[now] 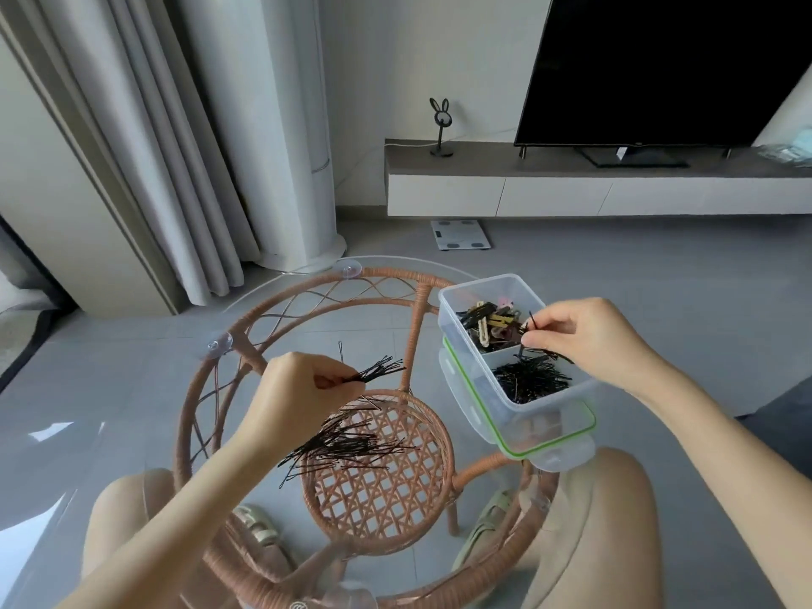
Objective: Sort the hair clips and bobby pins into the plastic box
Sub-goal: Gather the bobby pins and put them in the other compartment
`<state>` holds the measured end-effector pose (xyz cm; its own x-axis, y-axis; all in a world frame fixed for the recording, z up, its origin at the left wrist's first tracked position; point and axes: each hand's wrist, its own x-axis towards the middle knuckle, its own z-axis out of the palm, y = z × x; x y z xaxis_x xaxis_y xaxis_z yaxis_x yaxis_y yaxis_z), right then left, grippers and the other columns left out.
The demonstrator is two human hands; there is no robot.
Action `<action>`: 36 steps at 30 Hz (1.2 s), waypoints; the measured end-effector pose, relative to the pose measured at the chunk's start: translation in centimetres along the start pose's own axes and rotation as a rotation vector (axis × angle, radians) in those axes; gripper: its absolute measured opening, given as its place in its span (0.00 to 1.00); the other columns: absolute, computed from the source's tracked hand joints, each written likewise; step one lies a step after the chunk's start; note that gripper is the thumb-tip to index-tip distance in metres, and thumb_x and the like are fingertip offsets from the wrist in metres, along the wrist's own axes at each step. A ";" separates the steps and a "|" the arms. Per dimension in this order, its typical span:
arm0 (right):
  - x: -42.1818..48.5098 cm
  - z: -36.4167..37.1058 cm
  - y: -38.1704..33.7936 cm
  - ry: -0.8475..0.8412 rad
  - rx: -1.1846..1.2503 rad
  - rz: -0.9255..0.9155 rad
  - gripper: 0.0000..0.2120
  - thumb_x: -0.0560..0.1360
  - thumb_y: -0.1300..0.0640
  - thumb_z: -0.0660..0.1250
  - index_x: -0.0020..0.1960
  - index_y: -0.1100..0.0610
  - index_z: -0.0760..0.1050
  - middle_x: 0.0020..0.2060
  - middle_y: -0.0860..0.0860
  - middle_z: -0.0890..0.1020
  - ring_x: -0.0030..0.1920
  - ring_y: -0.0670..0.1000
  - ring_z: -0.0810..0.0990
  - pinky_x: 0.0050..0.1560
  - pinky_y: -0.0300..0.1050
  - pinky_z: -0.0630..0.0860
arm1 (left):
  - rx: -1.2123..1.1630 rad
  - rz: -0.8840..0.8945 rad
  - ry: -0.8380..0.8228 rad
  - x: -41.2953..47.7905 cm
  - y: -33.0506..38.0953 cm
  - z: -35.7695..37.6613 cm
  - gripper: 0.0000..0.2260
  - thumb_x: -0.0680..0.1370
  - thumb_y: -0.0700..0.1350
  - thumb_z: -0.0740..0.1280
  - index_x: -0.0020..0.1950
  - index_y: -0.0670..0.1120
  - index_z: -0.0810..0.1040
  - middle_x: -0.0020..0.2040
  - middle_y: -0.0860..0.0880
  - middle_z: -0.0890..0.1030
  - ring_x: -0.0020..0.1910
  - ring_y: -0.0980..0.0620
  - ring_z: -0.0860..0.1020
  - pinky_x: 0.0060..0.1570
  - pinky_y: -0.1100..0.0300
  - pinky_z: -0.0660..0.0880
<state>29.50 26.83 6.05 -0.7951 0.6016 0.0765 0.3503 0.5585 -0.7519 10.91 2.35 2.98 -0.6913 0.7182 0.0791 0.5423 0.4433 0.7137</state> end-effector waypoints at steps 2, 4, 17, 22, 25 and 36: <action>0.1 -0.7 1.8 -0.036 -0.117 0.047 0.04 0.67 0.61 0.74 0.37 0.54 0.81 0.35 0.53 0.84 0.36 0.47 0.78 0.43 0.42 0.73 | -0.029 0.040 -0.014 0.8 1.9 1.2 0.06 0.70 0.42 0.73 0.46 0.46 0.85 0.29 0.61 0.78 0.26 0.65 0.78 0.30 0.74 0.74; 0.3 -0.5 3.5 -0.126 -0.243 0.051 0.03 0.68 0.60 0.73 0.40 0.54 0.81 0.37 0.53 0.83 0.38 0.50 0.78 0.43 0.44 0.71 | -0.053 0.093 -0.035 1.6 3.7 2.5 0.06 0.71 0.42 0.72 0.47 0.46 0.85 0.30 0.60 0.78 0.27 0.64 0.77 0.29 0.73 0.74; -1.4 -2.8 5.8 0.108 -0.232 0.024 0.09 0.75 0.62 0.65 0.52 0.59 0.81 0.44 0.49 0.83 0.42 0.46 0.79 0.45 0.32 0.70 | 0.302 0.438 -0.407 6.9 11.8 13.2 0.08 0.75 0.41 0.66 0.47 0.37 0.81 0.45 0.40 0.83 0.46 0.42 0.79 0.48 0.51 0.76; -2.1 -2.8 5.7 0.096 -0.281 -0.011 0.08 0.75 0.61 0.65 0.49 0.59 0.82 0.45 0.50 0.84 0.44 0.47 0.79 0.45 0.32 0.71 | 0.456 0.451 -0.530 7.0 13.1 14.2 0.17 0.75 0.46 0.67 0.61 0.40 0.76 0.53 0.41 0.81 0.53 0.42 0.78 0.53 0.51 0.77; -2.4 -2.6 5.1 0.096 -0.287 -0.020 0.07 0.75 0.58 0.65 0.45 0.57 0.82 0.42 0.49 0.84 0.43 0.49 0.80 0.47 0.42 0.75 | 0.403 0.412 -0.553 7.3 13.0 13.3 0.16 0.76 0.49 0.66 0.61 0.45 0.78 0.56 0.46 0.82 0.54 0.45 0.79 0.55 0.52 0.76; -2.9 -0.9 2.2 0.112 -0.746 0.017 0.08 0.73 0.48 0.65 0.43 0.51 0.80 0.38 0.48 0.83 0.43 0.53 0.78 0.42 0.44 0.70 | 0.192 0.298 -0.230 6.4 9.0 5.4 0.11 0.77 0.46 0.64 0.53 0.45 0.82 0.52 0.48 0.84 0.42 0.55 0.77 0.47 0.63 0.75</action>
<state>32.96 26.81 4.76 -0.7454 0.6459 0.1649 0.6361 0.7631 -0.1138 13.93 13.88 6.17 -0.3783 0.9213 0.0897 0.7964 0.2745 0.5388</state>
